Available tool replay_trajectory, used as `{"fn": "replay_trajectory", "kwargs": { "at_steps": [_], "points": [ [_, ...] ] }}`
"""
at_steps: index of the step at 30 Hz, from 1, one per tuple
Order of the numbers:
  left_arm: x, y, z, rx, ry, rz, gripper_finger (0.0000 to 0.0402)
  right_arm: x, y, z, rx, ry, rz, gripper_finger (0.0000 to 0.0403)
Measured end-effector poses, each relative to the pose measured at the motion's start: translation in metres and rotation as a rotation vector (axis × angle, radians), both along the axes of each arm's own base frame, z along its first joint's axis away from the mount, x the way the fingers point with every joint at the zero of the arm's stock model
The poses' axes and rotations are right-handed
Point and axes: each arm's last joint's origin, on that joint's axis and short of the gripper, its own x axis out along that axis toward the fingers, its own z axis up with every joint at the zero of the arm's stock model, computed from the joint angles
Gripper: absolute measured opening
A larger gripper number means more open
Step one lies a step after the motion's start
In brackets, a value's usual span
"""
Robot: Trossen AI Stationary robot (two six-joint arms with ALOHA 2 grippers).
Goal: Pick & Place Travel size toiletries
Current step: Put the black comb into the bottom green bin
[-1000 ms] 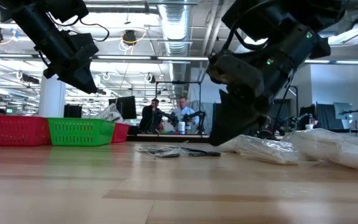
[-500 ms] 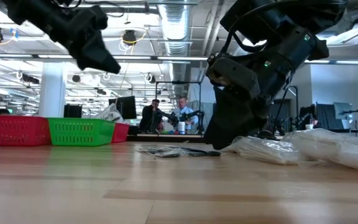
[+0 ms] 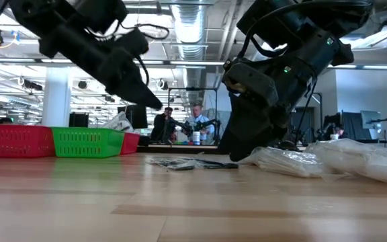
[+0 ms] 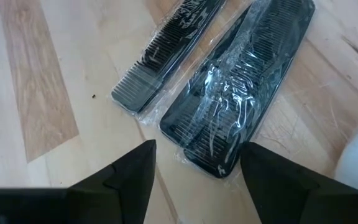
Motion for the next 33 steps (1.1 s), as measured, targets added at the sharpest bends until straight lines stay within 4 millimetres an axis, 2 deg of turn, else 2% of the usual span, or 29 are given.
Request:
{"fn": "replay_trajectory", "kwargs": {
  "at_steps": [9,21,28,33],
  "points": [
    [0.018,0.002,-0.03,-0.008,-0.006,0.009,0.0099,0.001,-0.002,0.0,0.0,-0.005,-0.005,0.0219],
    [0.03,0.005,-0.056,-0.04,-0.041,-0.004,0.0099,0.001,-0.002,0.0,0.001,-0.007,-0.006,0.0217],
    [0.049,0.009,-0.065,-0.055,-0.029,0.018,0.0099,0.001,-0.002,0.0,0.001,-0.007,-0.006,0.0213],
    [0.059,0.015,-0.08,-0.055,0.01,0.039,0.0099,0.001,-0.002,0.0,0.001,-0.007,-0.006,0.0211]
  ]
}}
